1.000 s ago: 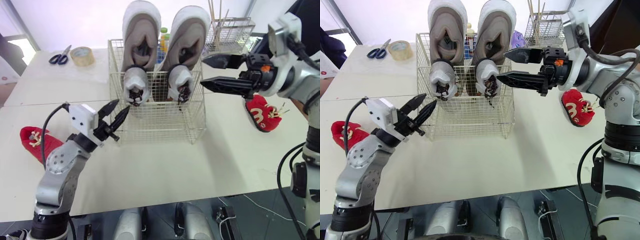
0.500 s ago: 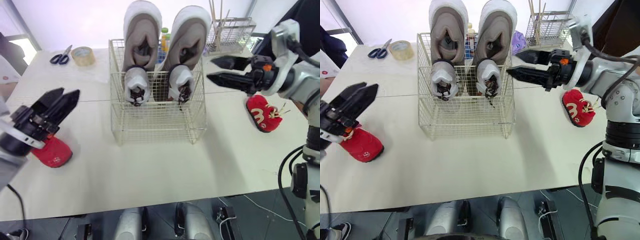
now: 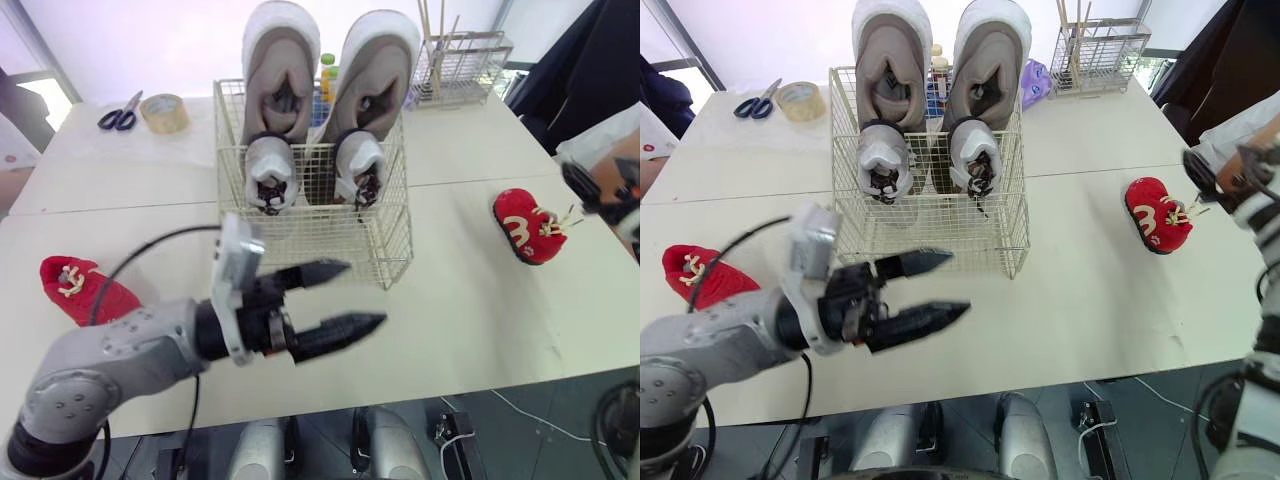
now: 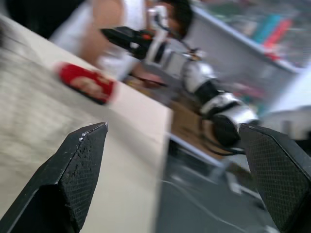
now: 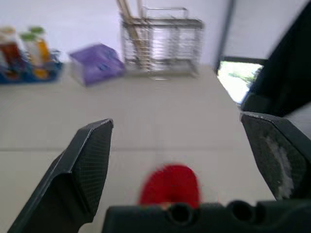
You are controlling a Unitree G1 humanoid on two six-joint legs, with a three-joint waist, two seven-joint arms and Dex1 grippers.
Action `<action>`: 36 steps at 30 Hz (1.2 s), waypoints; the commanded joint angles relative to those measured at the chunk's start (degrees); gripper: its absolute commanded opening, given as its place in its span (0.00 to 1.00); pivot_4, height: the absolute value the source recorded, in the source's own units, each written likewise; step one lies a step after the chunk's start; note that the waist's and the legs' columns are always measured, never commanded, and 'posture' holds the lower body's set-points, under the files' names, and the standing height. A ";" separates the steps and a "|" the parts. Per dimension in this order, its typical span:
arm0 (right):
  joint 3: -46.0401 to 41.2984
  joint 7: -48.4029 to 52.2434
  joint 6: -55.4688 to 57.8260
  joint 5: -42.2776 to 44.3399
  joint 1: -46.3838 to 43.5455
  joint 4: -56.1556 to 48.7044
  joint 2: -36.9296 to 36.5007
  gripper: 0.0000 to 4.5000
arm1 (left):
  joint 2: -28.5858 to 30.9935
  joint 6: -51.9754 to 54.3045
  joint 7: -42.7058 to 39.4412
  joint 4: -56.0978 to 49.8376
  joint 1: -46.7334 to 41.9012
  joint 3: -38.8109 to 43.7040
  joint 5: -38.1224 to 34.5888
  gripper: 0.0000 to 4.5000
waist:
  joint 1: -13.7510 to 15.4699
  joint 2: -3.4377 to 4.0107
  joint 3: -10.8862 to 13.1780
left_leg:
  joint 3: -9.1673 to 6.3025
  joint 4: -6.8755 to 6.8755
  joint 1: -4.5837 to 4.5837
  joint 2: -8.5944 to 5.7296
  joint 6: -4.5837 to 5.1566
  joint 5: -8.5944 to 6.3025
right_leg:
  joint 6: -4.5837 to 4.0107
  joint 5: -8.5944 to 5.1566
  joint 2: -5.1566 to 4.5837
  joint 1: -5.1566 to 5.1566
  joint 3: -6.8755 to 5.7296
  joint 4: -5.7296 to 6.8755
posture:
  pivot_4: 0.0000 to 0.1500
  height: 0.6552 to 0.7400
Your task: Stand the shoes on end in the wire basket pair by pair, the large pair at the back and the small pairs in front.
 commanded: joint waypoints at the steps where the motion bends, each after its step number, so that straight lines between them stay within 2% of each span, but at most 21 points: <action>1: -5.43 -2.57 2.20 0.72 6.60 -7.11 0.10 1.00 | 0.49 -0.13 -3.60 -1.99 0.87 -1.63 4.63 0.99 | -0.13 0.17 -0.10 | 0.00 0.01 0.09 0.05 -0.04 0.03 | -0.02 0.01 0.06 0.08 0.01 0.00 | 1.00 1.00; 6: -5.56 -3.12 3.19 0.88 15.38 -10.42 4.55 1.00 | 1.90 0.06 -7.57 -2.85 3.12 -2.45 8.93 0.99 | -0.06 0.35 -0.27 | -0.02 0.02 0.41 0.07 0.01 0.00 | -0.15 -0.01 0.15 0.33 0.30 -0.01 | 1.00 1.00; 9: -4.57 -4.34 0.87 -0.08 15.22 -7.42 7.15 1.00 | 3.07 0.38 -8.62 -3.67 4.53 -3.21 10.74 0.99 | -0.12 0.42 -0.31 | 0.02 0.02 0.38 0.04 0.08 -0.04 | -0.27 -0.09 0.16 0.28 0.43 -0.01 | 1.00 1.00; 23: 4.35 -3.55 -11.85 -5.42 0.46 18.05 10.44 1.00 | 4.37 -1.11 -0.93 -6.77 13.88 -2.43 12.67 0.99 | -0.16 0.45 -0.32 | 0.04 0.08 0.31 0.02 0.11 -0.04 | -0.29 -0.10 0.16 0.21 0.50 -0.03 | 1.00 1.00; 28: 5.13 -4.11 -14.81 -5.78 -2.57 22.04 11.02 1.00 | 3.87 -1.26 -0.17 -6.73 14.48 -3.15 13.98 0.99 | -0.05 0.45 -0.33 | 0.03 0.08 0.30 0.03 0.11 -0.04 | -0.29 -0.10 0.16 0.21 0.49 -0.02 | 1.00 1.00; 35: 7.13 -6.35 -21.86 -8.17 -12.27 36.57 12.01 1.00 | 3.80 -0.34 -1.26 -5.44 14.62 -3.99 17.44 0.99 | -0.48 0.45 -0.33 | 0.04 0.10 0.31 0.03 0.11 -0.04 | -0.29 -0.09 0.17 0.21 0.49 -0.02 | 1.00 1.00; 36: 7.22 -7.15 -22.76 -8.41 -13.64 38.68 12.25 0.95 | 3.97 -0.22 -1.22 -5.30 14.66 -4.00 17.88 1.00 | -0.48 0.45 -0.33 | 0.04 0.10 0.31 0.03 0.11 -0.04 | -0.28 -0.09 0.17 0.21 0.49 -0.02 | 1.00 1.00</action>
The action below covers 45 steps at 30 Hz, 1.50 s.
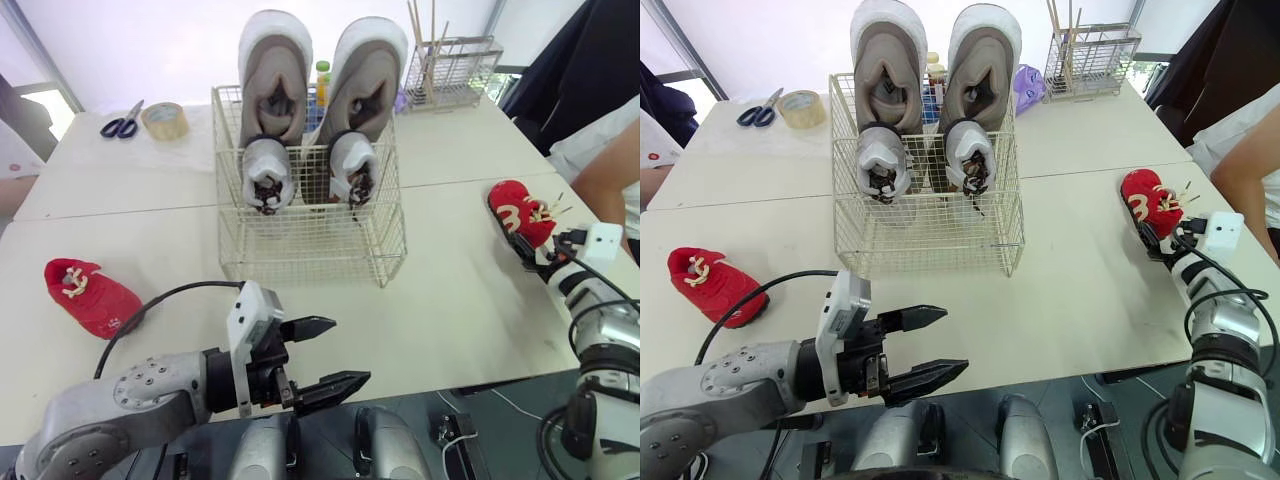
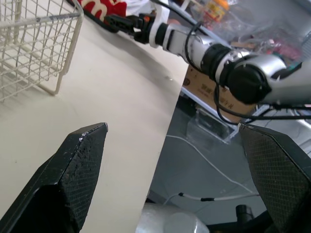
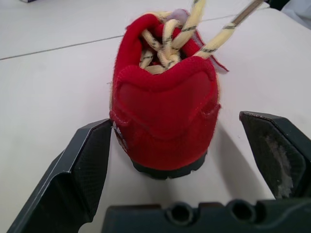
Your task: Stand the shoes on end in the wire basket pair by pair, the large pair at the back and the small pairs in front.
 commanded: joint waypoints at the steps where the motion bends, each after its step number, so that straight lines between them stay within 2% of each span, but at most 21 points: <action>1: -0.39 -1.98 -3.88 -0.72 -4.31 5.53 0.39 0.89 | 0.48 -0.22 -0.81 -0.34 0.17 0.30 1.38 1.00 | -0.01 0.00 0.00 | 0.00 0.00 0.00 0.00 0.00 0.00 | 0.00 0.00 0.00 0.00 0.00 0.00 | 1.00 1.00; 6: 0.20 -1.82 -6.16 -1.22 -7.37 10.25 1.23 0.41 | 1.16 -0.37 -1.05 -0.81 1.41 1.08 1.53 1.00 | -0.21 0.00 0.00 | 0.00 0.00 -0.01 0.00 0.00 0.00 | 0.00 0.00 -0.01 0.00 0.00 -0.02 | 1.00 1.00; 9: 0.16 -2.25 -6.99 -1.30 -7.90 11.02 1.02 0.30 | 1.54 -1.32 -1.08 -0.80 2.38 3.01 0.76 1.00 | -0.79 0.00 0.00 | -0.01 0.01 -0.01 0.02 -0.01 0.00 | 0.01 0.01 -0.01 0.00 0.00 -0.01 | 1.00 1.00; 11: 0.20 -2.13 -8.50 -1.45 -8.96 10.02 -0.40 0.29 | 1.99 -2.62 -0.82 -0.39 2.94 6.52 -2.67 1.00 | -0.90 0.00 0.00 | -0.01 0.01 -0.01 0.03 -0.01 0.00 | 0.03 0.02 -0.01 0.00 -0.01 0.00 | 1.00 1.00; 13: 0.21 -1.17 -10.20 -1.41 -13.75 7.35 -3.57 0.29 | 3.80 -4.01 -1.23 0.87 3.63 13.01 -8.36 1.00 | -0.99 0.16 0.10 | -0.01 0.01 -0.02 0.04 -0.01 0.00 | 0.05 0.03 -0.01 -0.01 -0.01 0.00 | 1.00 1.00; 15: 0.64 0.58 -11.23 -1.55 -22.43 5.42 -7.00 0.29 | 6.59 -4.59 -2.56 3.38 4.33 20.56 -14.68 1.00 | -1.31 0.87 0.46 | 0.00 0.12 -0.18 0.04 -0.01 0.01 | 0.04 0.03 -0.04 -0.16 -0.01 0.02 | 1.00 1.00; 16: 1.50 2.97 -11.33 -1.67 -28.09 4.61 -8.38 0.29 | 8.08 -4.54 -3.40 5.08 4.28 24.17 -17.70 1.00 | -1.46 1.31 0.67 | 0.06 0.22 -0.30 0.02 0.00 0.00 | 0.00 0.05 -0.07 -0.30 0.03 0.04 | 1.00 1.00; 18: 3.53 7.58 -11.51 -1.83 -37.71 3.45 -9.21 0.29 | 10.33 -3.87 -5.45 8.85 4.17 29.51 -21.47 1.00 | -1.64 1.59 0.76 | 0.22 0.19 -0.36 -0.03 0.02 0.01 | 0.12 0.17 -0.10 -0.49 0.13 0.08 | 1.00 1.00; 22: 6.83 25.60 -3.45 4.09 -52.31 -3.30 -5.68 0.29 | 13.42 -1.52 -9.49 15.81 4.07 35.64 -22.69 1.00 | -1.43 1.32 0.60 | 0.15 -0.59 -0.28 0.17 -0.29 0.16 | 0.07 0.10 0.26 -0.77 0.12 0.10 | 1.00 1.00; 26: 13.86 44.12 14.95 13.94 -49.87 -23.81 -2.69 0.29 | 15.37 1.91 -13.35 19.39 6.25 41.37 -22.57 1.00 | -1.28 0.50 0.17 | 0.12 -0.67 -0.32 0.77 -0.48 0.09 | -0.23 -0.06 0.73 -0.78 0.00 0.02 | 1.00 1.00; 29: 20.06 54.77 26.51 20.86 -45.24 -39.09 -3.03 0.29 | 16.17 6.75 -17.20 23.90 10.65 50.78 -24.57 1.00 | -0.79 0.40 0.22 | 0.13 -0.57 -0.39 0.69 -0.46 0.06 | -0.24 -0.03 0.57 -0.77 -0.05 0.01 | 1.00 1.00; 32: 25.62 62.84 28.82 23.85 -43.92 -45.34 -4.82 0.29 | 17.54 11.54 -21.60 28.98 14.89 61.14 -22.35 1.00 | -0.77 0.37 0.29 | 0.14 -0.50 -0.52 0.55 -0.42 0.04 | -0.24 -0.03 0.45 -0.93 -0.04 0.04 | 1.00 1.00; 35: 33.96 63.09 23.44 27.83 -44.97 -47.40 -8.38 0.29 | 21.29 14.78 -25.56 33.96 13.87 66.97 -21.86 1.00 | -0.60 0.27 0.30 | 0.09 -0.51 -0.54 0.53 -0.43 0.04 | -0.24 -0.05 0.46 -0.94 -0.10 0.04 | 1.00 1.00; 36: 36.13 63.09 21.74 28.76 -45.38 -47.54 -9.22 0.29 | 22.17 15.48 -26.32 35.17 12.99 67.56 -22.16 1.00 | -0.72 0.24 0.28 | 0.09 -0.51 -0.53 0.52 -0.45 0.03 | -0.25 -0.05 0.46 -0.93 -0.11 0.03 | 1.00 1.00; 40: 45.91 63.09 13.16 32.14 -47.40 -47.91 -12.59 0.29 | 25.79 17.14 -29.26 35.94 6.60 61.58 -26.43 1.00 | -1.21 0.19 0.26 | 0.17 -0.51 -0.42 0.54 -0.50 0.05 | -0.27 -0.06 0.46 -0.91 -0.06 0.06 | 1.00 1.00; 43: 52.83 63.09 1.99 28.58 -50.99 -45.27 -12.21 0.29 | 31.29 15.10 -29.74 34.69 -2.86 49.51 -36.14 1.00 | -1.21 0.11 0.34 | 0.20 -0.53 -0.41 0.56 -0.59 0.09 | -0.26 -0.05 0.46 -1.02 -0.02 0.21 | 1.00 1.00; 45: 55.89 63.09 -2.65 27.30 -52.65 -43.46 -12.64 0.29 | 32.31 15.27 -29.72 34.87 -7.12 45.06 -38.02 1.00 | -1.30 0.04 0.39 | 0.21 -0.54 -0.44 0.57 -0.66 0.12 | -0.28 -0.04 0.47 -1.11 0.02 0.32 | 1.00 1.00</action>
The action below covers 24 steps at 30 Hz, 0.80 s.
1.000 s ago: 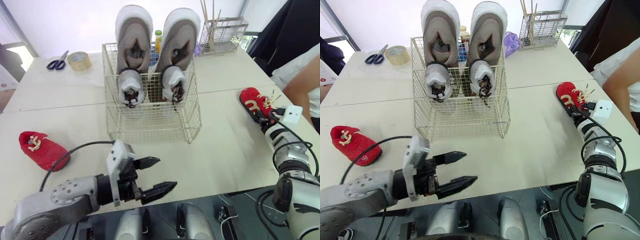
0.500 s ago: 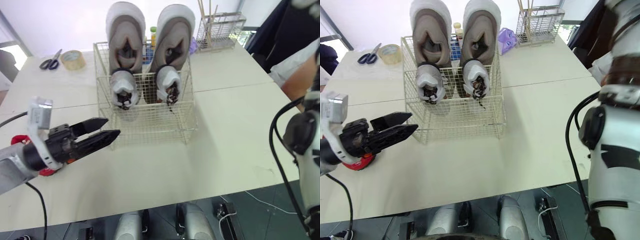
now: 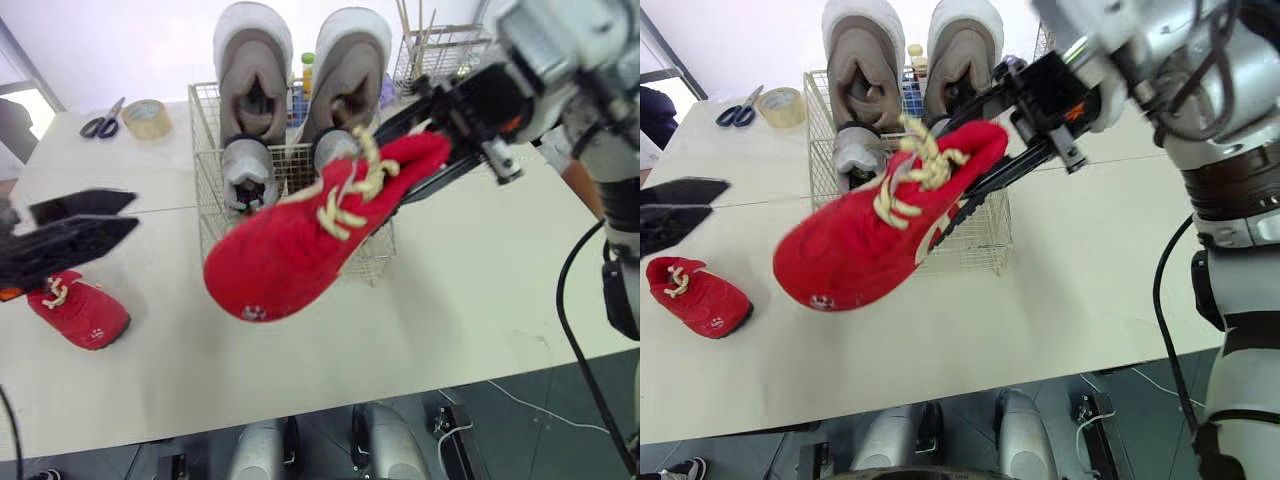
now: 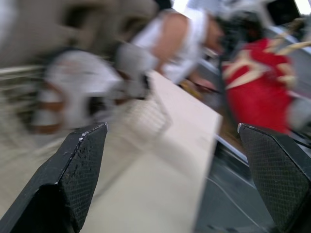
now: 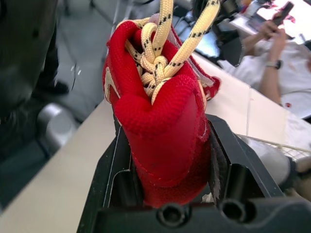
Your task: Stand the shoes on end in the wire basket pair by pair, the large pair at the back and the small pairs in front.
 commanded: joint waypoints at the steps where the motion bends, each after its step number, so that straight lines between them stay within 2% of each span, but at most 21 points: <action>1: 2.47 0.13 -7.77 -0.65 -4.15 1.94 -0.86 0.29 | 1.54 -0.87 -0.85 -0.87 -5.30 -6.65 -4.85 1.00 | -0.06 -0.01 0.01 | 0.00 -0.03 -0.02 0.00 0.00 0.00 | 0.00 0.00 0.00 -0.02 0.02 -0.02 | 1.00 1.00; 5: 4.36 0.13 -10.05 0.17 -5.68 2.65 -1.11 0.29 | 0.02 -0.28 -1.42 -1.89 -11.00 -14.92 -3.51 1.00 | -0.12 -0.03 0.02 | 0.03 -0.06 -0.02 0.01 -0.03 -0.02 | 0.00 0.00 0.03 -0.03 0.04 -0.06 | 1.00 1.00; 9: 4.58 0.13 -9.30 1.20 -5.75 1.43 -1.67 0.29 | -3.67 0.48 -4.76 -1.82 -15.69 -22.26 4.44 1.00 | 0.01 -0.04 0.03 | 0.05 -0.02 -0.02 0.04 -0.02 -0.02 | -0.01 0.00 0.07 -0.02 0.03 -0.03 | 1.00 1.00; 15: 3.50 0.13 -7.15 2.99 -5.32 -0.80 -2.81 0.29 | -7.53 1.77 -9.32 -0.53 -22.07 -28.27 12.48 1.00 | 0.29 -0.10 0.03 | 0.05 0.02 -0.02 0.04 0.00 -0.02 | 0.00 0.00 0.08 0.01 0.03 -0.03 | 1.00 1.00; 23: 2.15 0.13 -6.08 1.77 -5.20 -0.48 -2.05 0.29 | -11.17 4.75 -11.48 -0.92 -26.51 -31.08 12.90 1.00 | 0.25 -0.11 0.03 | 0.03 0.04 -0.02 0.04 -0.01 -0.02 | 0.01 0.01 0.08 0.01 0.03 -0.01 | 1.00 1.00; 24: 2.04 0.13 -5.94 1.64 -5.14 -0.48 -2.06 0.29 | -11.46 5.01 -11.49 -0.74 -26.57 -31.05 12.93 0.94 | 0.24 -0.11 0.03 | 0.03 0.04 -0.02 0.04 -0.01 -0.02 | 0.01 0.01 0.08 0.01 0.03 -0.01 | 1.00 1.00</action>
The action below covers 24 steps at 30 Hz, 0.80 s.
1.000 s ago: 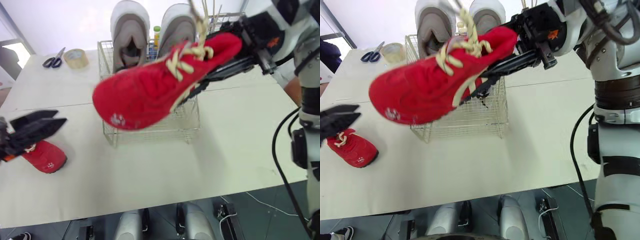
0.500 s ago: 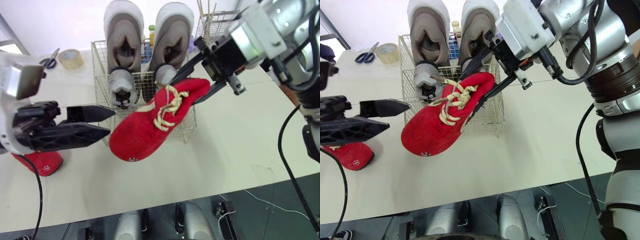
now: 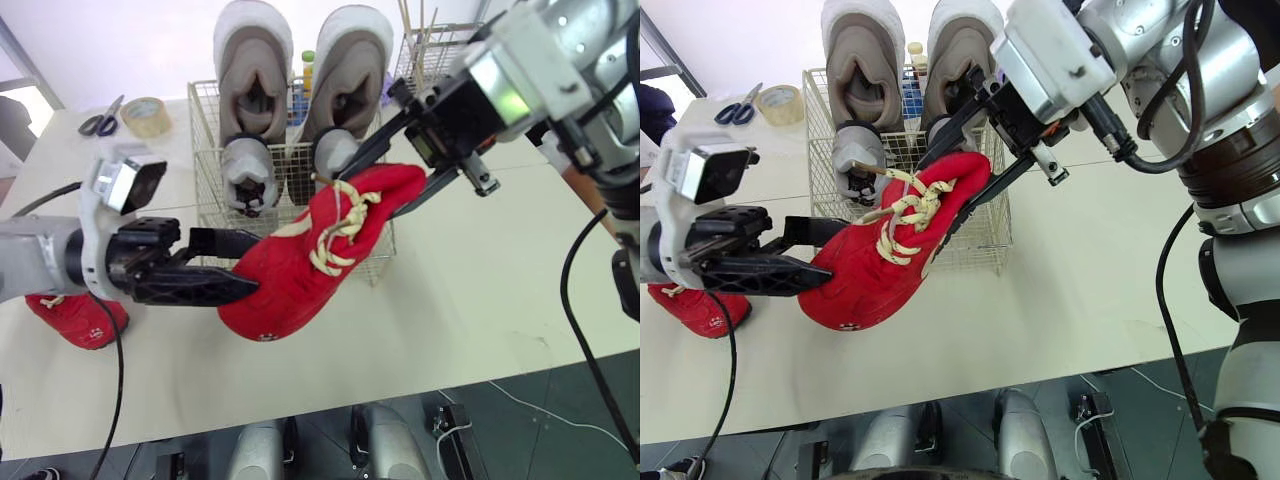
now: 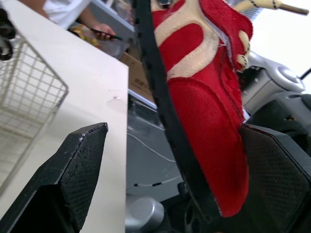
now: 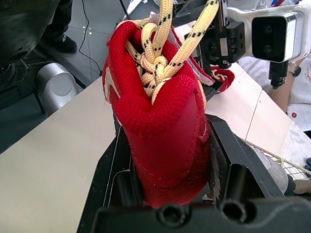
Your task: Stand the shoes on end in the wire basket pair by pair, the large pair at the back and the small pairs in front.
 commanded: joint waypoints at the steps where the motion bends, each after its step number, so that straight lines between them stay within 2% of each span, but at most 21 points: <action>1: -3.27 0.13 0.32 0.31 -1.70 -0.34 -0.28 0.28 | -0.59 0.94 -0.77 -0.23 -1.08 0.70 -0.30 0.88 | 0.00 0.00 0.00 | 0.00 0.00 0.00 0.00 0.00 0.00 | 0.00 0.00 0.00 0.00 0.00 0.00 | 1.00 1.00; 2: -3.46 0.13 0.49 0.08 -1.61 -0.32 -0.30 0.28 | -0.82 1.11 -0.74 0.01 -1.10 0.83 -0.23 0.80 | 0.00 0.00 0.00 | -0.01 0.00 0.00 0.00 0.00 0.00 | 0.00 0.00 0.00 0.00 0.00 0.00 | 1.00 1.00; 6: -3.93 0.13 1.03 -0.76 -1.35 0.02 -0.57 0.28 | -2.13 0.85 0.54 0.38 -1.41 1.51 0.01 0.35 | 0.05 0.00 0.00 | -0.02 0.03 0.00 0.00 0.00 0.00 | 0.00 0.00 0.00 0.01 0.00 0.01 | 1.00 1.00; 8: -4.29 0.13 1.62 -1.18 -1.17 0.29 -0.50 0.28 | -2.96 0.28 2.24 0.35 -1.33 2.13 -0.34 0.17 | 0.04 -0.01 0.00 | -0.02 0.03 0.00 0.00 0.00 0.00 | 0.00 0.00 0.00 0.01 0.00 0.02 | 1.00 1.00; 9: -4.73 0.13 1.98 -1.48 -1.04 0.61 -0.29 0.28 | -3.40 0.10 3.23 0.36 -1.20 2.52 -1.10 0.17 | 0.04 0.00 0.00 | -0.03 0.03 0.00 0.00 0.00 0.00 | 0.00 0.00 0.00 0.01 0.00 0.02 | 1.00 1.00; 13: -7.47 0.13 4.39 -3.58 -0.04 2.50 0.27 0.68 | -4.60 -0.44 6.42 -0.49 0.35 4.45 -3.88 0.16 | 0.02 -0.02 -0.01 | -0.03 0.03 0.00 0.00 0.00 0.00 | 0.00 0.00 -0.01 0.02 0.00 0.03 | 1.00 1.00; 15: -11.16 -1.65 7.00 -7.80 0.96 6.73 0.15 0.91 | -5.44 -1.82 9.21 -0.85 2.21 6.99 -6.49 0.16 | 0.04 -0.02 -0.01 | -0.04 0.04 0.00 0.00 0.00 0.00 | 0.00 0.00 -0.01 0.03 0.00 0.02 | 1.00 1.00; 16: -12.95 -2.88 8.61 -9.61 1.43 8.71 -0.11 0.99 | -5.91 -2.65 10.70 -0.97 3.09 8.21 -7.81 0.16 | 0.09 -0.03 -0.02 | -0.04 0.05 0.00 0.00 0.00 0.00 | 0.00 0.00 -0.02 0.05 0.00 0.01 | 1.00 1.00; 19: -19.55 -7.46 18.29 -9.46 4.99 11.97 -2.42 0.99 | -8.00 -6.01 15.58 -1.72 5.96 11.69 -11.02 0.16 | 0.30 -0.08 -0.04 | -0.09 0.12 0.00 -0.01 0.00 0.00 | 0.00 0.01 -0.04 0.10 -0.01 0.01 | 1.00 1.00; 22: -28.22 -13.80 31.06 -3.80 11.86 8.83 -3.44 0.99 | -10.27 -8.88 18.60 -3.56 8.44 13.98 -11.52 0.16 | 0.29 -0.10 -0.05 | -0.16 0.13 0.00 -0.03 0.00 0.00 | -0.01 0.01 -0.08 0.17 -0.05 -0.06 | 1.00 1.00; 24: -38.41 -22.68 45.89 11.00 18.54 3.78 -1.03 0.99 | -13.03 -11.86 21.25 -4.37 8.95 14.56 -12.38 0.16 | 0.26 -0.11 -0.07 | -0.17 0.13 0.01 -0.02 0.00 0.00 | -0.02 0.01 -0.07 0.21 -0.06 -0.03 | 1.00 1.00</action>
